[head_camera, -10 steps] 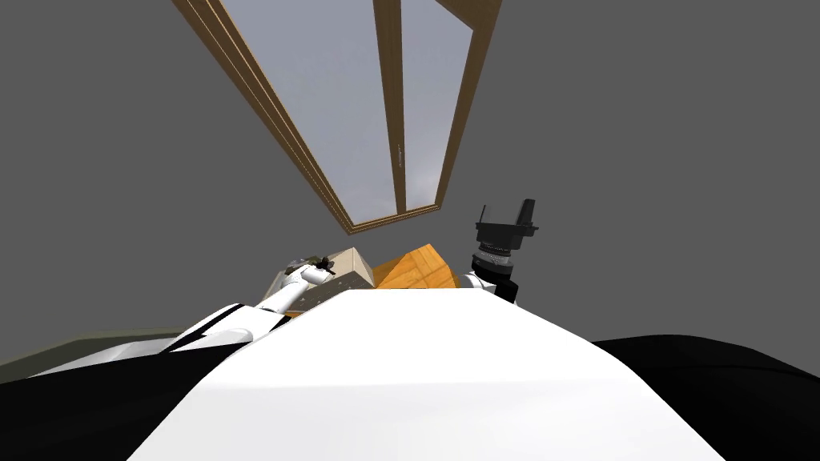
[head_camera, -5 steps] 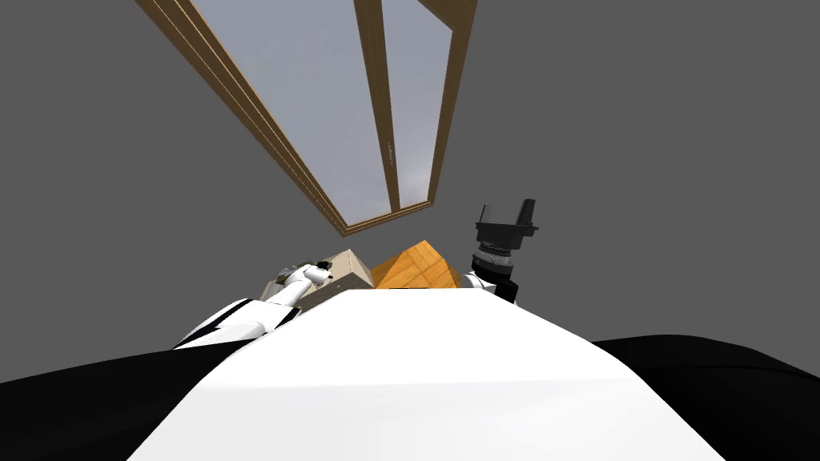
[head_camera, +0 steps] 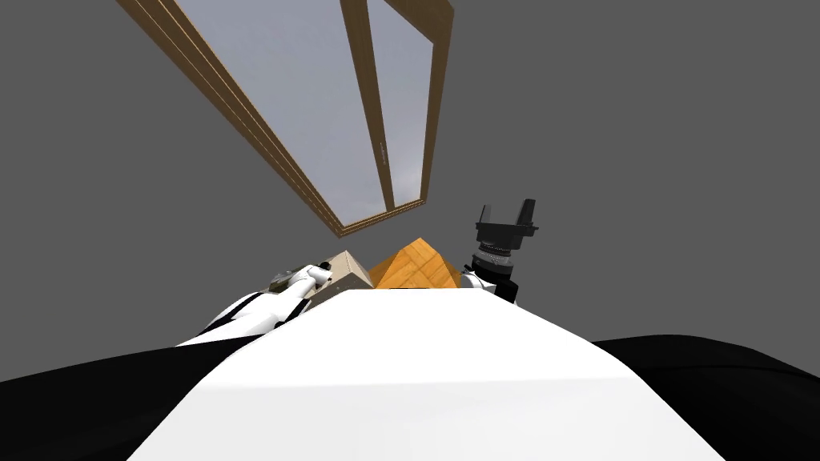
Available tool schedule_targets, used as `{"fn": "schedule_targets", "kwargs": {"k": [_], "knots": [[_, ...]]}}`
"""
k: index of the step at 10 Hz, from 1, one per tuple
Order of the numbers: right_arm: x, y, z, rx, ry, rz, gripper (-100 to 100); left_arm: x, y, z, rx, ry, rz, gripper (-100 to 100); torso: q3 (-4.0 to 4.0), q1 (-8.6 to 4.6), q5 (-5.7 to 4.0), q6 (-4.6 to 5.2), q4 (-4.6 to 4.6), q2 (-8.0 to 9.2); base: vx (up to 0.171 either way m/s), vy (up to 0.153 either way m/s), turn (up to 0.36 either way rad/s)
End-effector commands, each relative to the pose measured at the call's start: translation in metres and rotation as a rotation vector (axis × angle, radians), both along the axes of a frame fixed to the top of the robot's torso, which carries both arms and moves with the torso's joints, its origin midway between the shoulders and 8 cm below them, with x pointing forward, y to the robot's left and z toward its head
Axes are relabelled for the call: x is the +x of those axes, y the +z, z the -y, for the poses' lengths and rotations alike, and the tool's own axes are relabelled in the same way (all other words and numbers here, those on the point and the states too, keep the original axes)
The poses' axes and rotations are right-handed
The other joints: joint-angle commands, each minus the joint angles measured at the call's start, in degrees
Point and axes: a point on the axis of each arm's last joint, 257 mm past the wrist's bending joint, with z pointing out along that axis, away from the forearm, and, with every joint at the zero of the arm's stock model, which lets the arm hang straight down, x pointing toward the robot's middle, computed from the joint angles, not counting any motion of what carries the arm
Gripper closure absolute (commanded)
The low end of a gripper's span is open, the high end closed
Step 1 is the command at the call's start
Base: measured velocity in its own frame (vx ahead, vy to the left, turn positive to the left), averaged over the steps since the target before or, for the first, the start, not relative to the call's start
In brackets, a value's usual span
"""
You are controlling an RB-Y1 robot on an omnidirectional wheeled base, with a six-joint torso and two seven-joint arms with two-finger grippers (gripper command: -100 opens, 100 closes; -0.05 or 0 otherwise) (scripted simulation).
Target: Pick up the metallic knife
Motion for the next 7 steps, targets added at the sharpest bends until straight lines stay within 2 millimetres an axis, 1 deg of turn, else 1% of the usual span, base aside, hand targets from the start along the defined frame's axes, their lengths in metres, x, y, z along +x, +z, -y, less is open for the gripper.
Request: {"fn": "schedule_targets", "kwargs": {"k": [1,2,6,7], "knots": [[0.0000,0.0000,0.0000,0.000,0.000,0.000,0,0.0000,0.0000,0.0000,0.000,0.000,0.000,-100,0.00,0.00,0.00,0.00,0.00,0.00,-0.050,0.028,-0.048],[0.0000,-0.0001,0.0000,0.000,0.000,0.000,0,-0.0002,-0.0004,0.0000,-0.001,0.002,0.001,100,-0.08,-0.09,-0.02,-0.05,-0.03,-0.16,-0.009,0.005,0.008],[0.0000,0.0000,0.0000,0.000,0.000,0.000,0,-0.0006,-0.0003,-0.0004,0.000,0.003,0.000,100,-0.24,-0.19,-0.03,-0.02,-0.09,-0.43,-0.002,0.001,0.000],[0.0000,0.0000,0.0000,0.000,0.000,0.000,0,-0.0006,-0.0003,-0.0004,0.000,0.003,0.000,0,-0.24,-0.19,-0.03,-0.02,-0.09,-0.43,0.000,0.000,0.000]]}}
